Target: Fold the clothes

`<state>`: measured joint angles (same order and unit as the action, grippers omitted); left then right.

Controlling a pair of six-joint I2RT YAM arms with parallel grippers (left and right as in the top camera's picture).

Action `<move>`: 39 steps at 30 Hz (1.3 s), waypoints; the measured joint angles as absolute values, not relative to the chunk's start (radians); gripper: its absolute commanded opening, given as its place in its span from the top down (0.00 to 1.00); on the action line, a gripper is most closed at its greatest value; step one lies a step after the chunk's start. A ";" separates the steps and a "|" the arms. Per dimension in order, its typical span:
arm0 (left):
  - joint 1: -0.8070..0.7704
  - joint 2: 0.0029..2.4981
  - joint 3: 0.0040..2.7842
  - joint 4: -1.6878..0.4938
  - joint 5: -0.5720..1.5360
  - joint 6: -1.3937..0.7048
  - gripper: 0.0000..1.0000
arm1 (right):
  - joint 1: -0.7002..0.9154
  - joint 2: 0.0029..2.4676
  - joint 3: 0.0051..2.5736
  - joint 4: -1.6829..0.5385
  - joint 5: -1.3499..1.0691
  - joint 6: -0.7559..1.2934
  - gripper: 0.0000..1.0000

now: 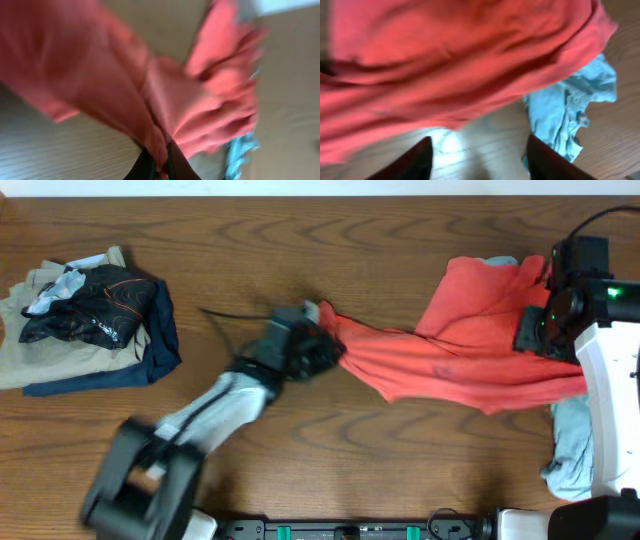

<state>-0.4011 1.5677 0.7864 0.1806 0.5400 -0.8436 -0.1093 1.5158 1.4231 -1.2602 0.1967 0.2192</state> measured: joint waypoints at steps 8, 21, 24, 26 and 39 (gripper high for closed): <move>-0.165 1.290 0.787 0.058 0.554 -0.784 0.94 | -0.142 1.518 1.194 -1.074 0.124 0.194 0.99; 0.101 1.264 0.784 0.069 0.538 -0.731 0.94 | -0.142 1.521 0.865 -0.822 0.005 0.194 0.99; 0.165 1.264 0.784 0.083 0.531 -0.731 0.94 | -0.142 1.521 0.821 -0.778 -0.029 0.194 0.99; 0.188 1.264 0.784 0.087 0.518 -0.731 0.94 | -0.142 1.521 0.789 -0.732 -0.041 0.194 0.99; 0.271 1.264 0.801 0.126 0.375 -0.726 0.94 | -0.182 1.514 0.653 -0.430 0.189 0.361 0.99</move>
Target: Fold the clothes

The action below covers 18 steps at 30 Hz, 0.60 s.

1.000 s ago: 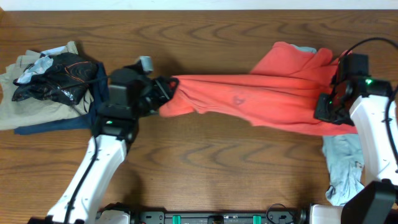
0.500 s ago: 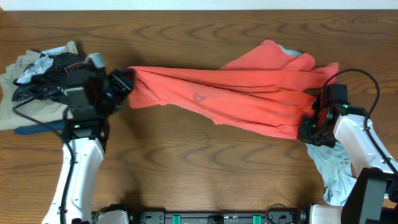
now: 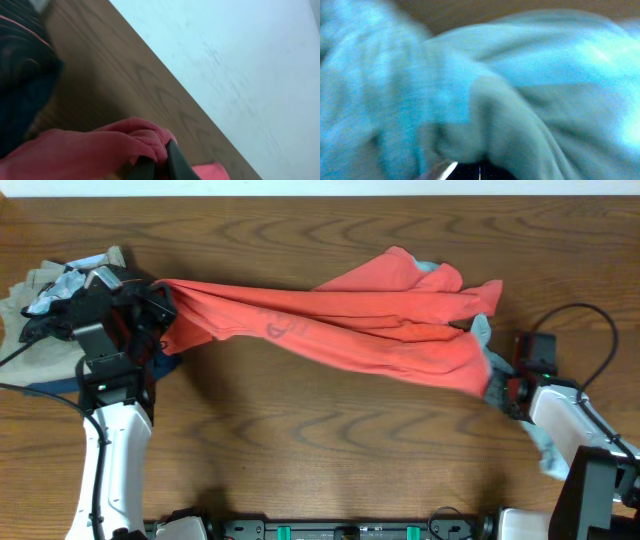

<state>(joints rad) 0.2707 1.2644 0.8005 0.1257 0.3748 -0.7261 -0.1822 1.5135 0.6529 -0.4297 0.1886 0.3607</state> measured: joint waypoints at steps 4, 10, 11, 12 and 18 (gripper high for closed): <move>0.310 1.264 0.860 0.026 0.356 -0.677 0.94 | -0.300 1.515 0.649 -0.419 0.308 0.452 0.99; 0.337 1.264 0.888 -0.095 0.334 -0.585 0.94 | -0.522 1.517 0.677 -0.424 0.264 0.509 0.97; 0.336 1.265 0.888 -0.102 0.333 -0.575 0.92 | -0.547 1.518 0.695 -0.424 0.203 0.495 0.90; 0.333 1.266 0.888 -0.103 0.333 -0.568 0.91 | -0.565 1.520 0.719 -0.423 0.120 0.471 0.83; 0.271 1.288 0.890 -0.112 0.329 -0.534 0.60 | -0.533 1.523 0.878 -0.448 -0.436 0.217 0.60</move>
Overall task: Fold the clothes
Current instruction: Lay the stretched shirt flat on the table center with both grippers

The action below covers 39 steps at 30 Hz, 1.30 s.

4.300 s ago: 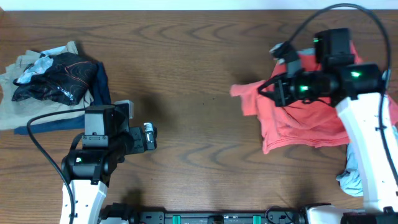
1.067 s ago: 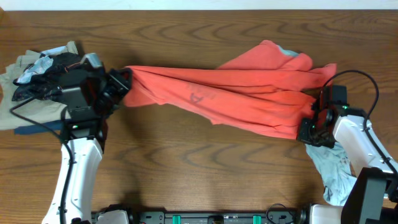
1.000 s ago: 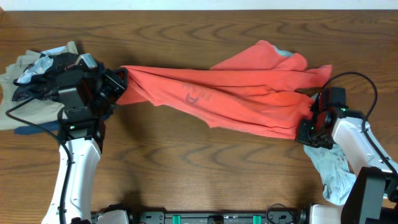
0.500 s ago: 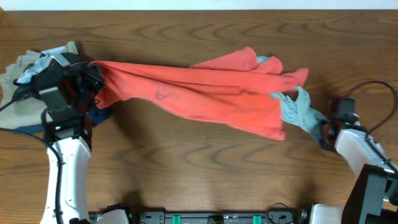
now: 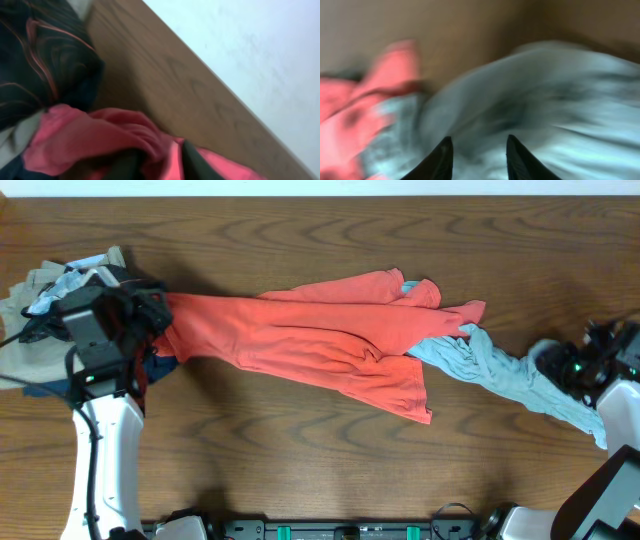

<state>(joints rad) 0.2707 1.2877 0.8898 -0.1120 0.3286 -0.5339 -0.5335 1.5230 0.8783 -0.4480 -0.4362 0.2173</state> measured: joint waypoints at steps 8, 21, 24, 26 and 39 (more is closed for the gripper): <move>0.113 1.340 0.898 -0.323 0.330 -0.469 0.14 | -0.275 1.523 0.907 -0.482 -0.444 0.055 0.46; -0.250 1.414 0.898 -0.658 0.334 -0.496 0.07 | -0.048 1.695 0.907 -0.403 -0.164 -0.101 0.31; -0.336 1.468 0.898 -0.637 0.334 -0.537 0.07 | -0.048 1.755 0.908 -0.373 -0.138 -0.118 0.49; -0.380 1.512 0.898 -0.611 0.334 -0.572 0.07 | -0.048 1.766 0.920 -0.371 -0.112 -0.125 0.83; -0.585 1.732 0.897 -0.221 0.408 -0.750 0.07 | -0.259 1.788 0.973 -0.644 0.373 0.239 0.99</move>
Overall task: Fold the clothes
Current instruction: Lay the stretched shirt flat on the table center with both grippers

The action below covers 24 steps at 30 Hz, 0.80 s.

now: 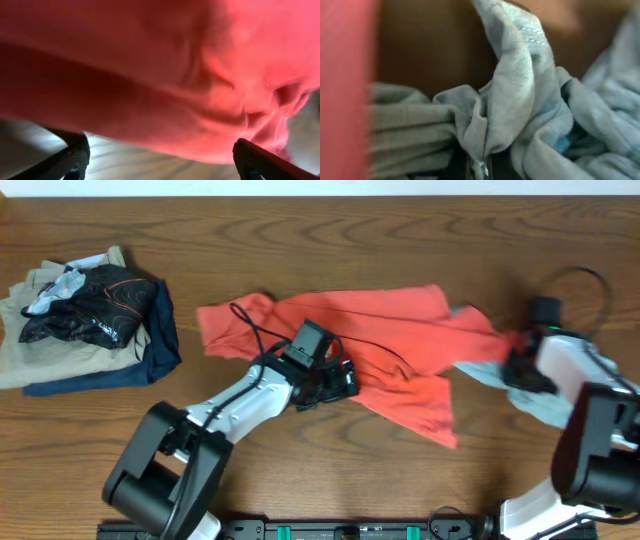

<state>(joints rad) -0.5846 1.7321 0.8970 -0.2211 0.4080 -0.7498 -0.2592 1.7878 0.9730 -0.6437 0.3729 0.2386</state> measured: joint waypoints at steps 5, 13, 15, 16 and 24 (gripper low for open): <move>-0.628 1.765 0.902 -0.106 0.423 -0.791 0.07 | -0.435 1.796 1.005 -0.687 0.290 0.309 0.99; -0.696 1.774 0.905 -0.081 0.424 -0.830 0.09 | -0.469 1.796 1.013 -0.693 0.231 0.335 0.99; -0.720 1.778 0.905 -0.070 0.424 -0.842 0.21 | -0.469 1.796 1.013 -0.692 0.228 0.337 0.99; -0.729 1.781 0.905 -0.065 0.424 -0.844 0.32 | -0.469 1.796 1.013 -0.692 0.228 0.337 0.99; -0.766 1.818 0.897 -0.071 0.368 -0.830 0.94 | -0.469 1.796 1.014 -0.694 0.224 0.340 0.99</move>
